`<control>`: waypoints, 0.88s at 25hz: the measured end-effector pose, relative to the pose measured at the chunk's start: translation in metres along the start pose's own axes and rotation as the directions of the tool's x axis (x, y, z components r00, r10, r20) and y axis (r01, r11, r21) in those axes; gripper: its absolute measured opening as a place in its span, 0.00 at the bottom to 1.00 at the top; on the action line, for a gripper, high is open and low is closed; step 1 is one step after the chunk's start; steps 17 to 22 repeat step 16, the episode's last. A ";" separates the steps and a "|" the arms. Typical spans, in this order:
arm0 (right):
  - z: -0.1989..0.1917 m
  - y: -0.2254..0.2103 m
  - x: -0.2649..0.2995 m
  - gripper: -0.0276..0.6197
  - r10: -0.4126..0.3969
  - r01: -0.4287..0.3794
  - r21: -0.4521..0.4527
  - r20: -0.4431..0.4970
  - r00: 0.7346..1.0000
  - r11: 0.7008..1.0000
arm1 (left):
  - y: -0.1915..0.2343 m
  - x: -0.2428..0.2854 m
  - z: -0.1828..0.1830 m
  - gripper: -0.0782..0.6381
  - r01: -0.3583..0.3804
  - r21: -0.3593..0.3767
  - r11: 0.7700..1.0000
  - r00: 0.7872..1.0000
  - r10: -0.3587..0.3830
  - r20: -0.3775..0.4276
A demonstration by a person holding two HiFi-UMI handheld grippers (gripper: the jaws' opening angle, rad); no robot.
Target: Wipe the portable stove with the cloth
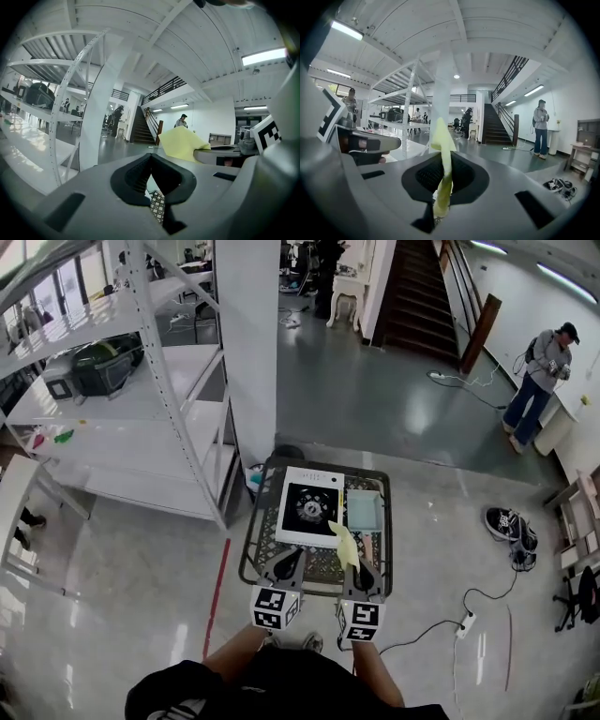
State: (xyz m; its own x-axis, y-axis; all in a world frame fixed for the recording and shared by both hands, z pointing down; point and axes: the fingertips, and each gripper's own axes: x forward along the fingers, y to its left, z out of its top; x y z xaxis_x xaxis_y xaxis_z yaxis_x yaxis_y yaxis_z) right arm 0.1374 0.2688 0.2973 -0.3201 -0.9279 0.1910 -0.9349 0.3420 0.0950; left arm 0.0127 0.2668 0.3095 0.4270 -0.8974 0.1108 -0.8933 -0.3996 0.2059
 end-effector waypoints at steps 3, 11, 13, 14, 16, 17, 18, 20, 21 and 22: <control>0.003 -0.007 -0.002 0.07 0.000 0.000 -0.005 0.015 1.000 1.000 | -0.008 0.002 0.005 0.13 0.006 0.007 1.000 1.000 -0.006 0.017; 0.014 -0.010 0.001 0.07 0.004 -0.003 -0.026 0.039 0.999 1.000 | -0.014 0.007 0.014 0.13 0.017 0.026 1.000 0.999 -0.018 0.035; 0.012 -0.012 0.001 0.07 0.003 -0.002 -0.028 0.036 0.999 1.000 | -0.016 0.008 0.013 0.13 0.019 0.024 1.000 0.999 -0.020 0.037; 0.011 -0.013 0.001 0.07 0.002 -0.001 -0.029 0.034 0.999 1.000 | -0.018 0.008 0.012 0.13 0.020 0.022 1.000 0.999 -0.020 0.037; 0.009 -0.016 -0.001 0.07 0.001 0.000 -0.031 0.029 1.000 1.000 | -0.021 0.009 0.010 0.13 0.021 0.020 1.000 0.999 -0.022 0.033; 0.009 -0.016 -0.001 0.07 0.001 0.000 -0.031 0.029 1.000 1.000 | -0.021 0.009 0.010 0.13 0.021 0.020 1.000 0.999 -0.022 0.033; 0.009 -0.016 -0.001 0.07 0.001 0.000 -0.031 0.029 1.000 1.000 | -0.021 0.009 0.010 0.13 0.021 0.020 1.000 0.999 -0.022 0.033; 0.009 -0.016 -0.001 0.07 0.001 0.000 -0.031 0.029 1.000 1.000 | -0.021 0.009 0.010 0.13 0.021 0.020 1.000 0.999 -0.022 0.033; 0.009 -0.016 -0.001 0.07 0.001 0.000 -0.031 0.029 1.000 1.000 | -0.021 0.009 0.010 0.13 0.021 0.020 1.000 0.999 -0.022 0.033; 0.009 -0.016 -0.001 0.07 0.001 0.000 -0.031 0.029 1.000 1.000 | -0.021 0.009 0.010 0.13 0.021 0.020 1.000 0.999 -0.022 0.033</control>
